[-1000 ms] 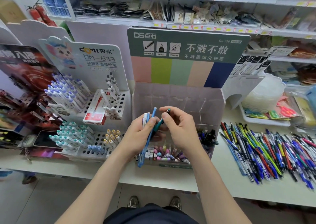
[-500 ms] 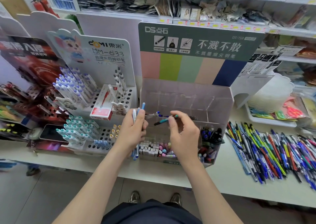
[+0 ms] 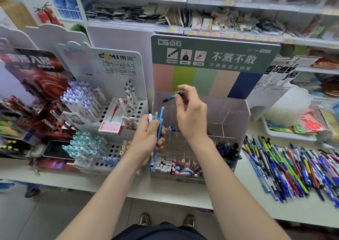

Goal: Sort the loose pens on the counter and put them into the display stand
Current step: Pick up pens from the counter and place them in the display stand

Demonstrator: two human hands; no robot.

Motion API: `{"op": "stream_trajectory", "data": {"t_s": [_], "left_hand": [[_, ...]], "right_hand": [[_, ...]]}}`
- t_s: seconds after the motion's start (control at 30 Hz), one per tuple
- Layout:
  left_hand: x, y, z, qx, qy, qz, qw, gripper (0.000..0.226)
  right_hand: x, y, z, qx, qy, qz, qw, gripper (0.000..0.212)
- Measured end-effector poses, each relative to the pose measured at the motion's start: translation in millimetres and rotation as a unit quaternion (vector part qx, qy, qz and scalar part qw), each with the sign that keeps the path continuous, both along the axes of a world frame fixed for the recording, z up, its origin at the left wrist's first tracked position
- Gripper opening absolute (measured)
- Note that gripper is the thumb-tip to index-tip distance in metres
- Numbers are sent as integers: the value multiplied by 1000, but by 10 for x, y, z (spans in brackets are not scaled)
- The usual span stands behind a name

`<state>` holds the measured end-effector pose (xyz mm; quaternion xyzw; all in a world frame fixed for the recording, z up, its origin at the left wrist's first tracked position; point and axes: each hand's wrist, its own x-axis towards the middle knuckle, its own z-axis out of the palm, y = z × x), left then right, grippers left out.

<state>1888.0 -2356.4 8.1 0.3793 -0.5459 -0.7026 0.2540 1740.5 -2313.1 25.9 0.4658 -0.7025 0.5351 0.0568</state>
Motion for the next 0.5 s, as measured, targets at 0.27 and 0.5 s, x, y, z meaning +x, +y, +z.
{"op": "stream_trajectory", "data": {"t_s": [0.27, 0.5], "left_hand": [[50, 55, 13, -56, 19, -81, 995, 20], [14, 138, -50, -29, 6, -131, 991, 18]], "right_hand": [[124, 268, -103, 44, -81, -25, 995, 26], [272, 546, -288, 118, -273, 104, 949, 19]]}}
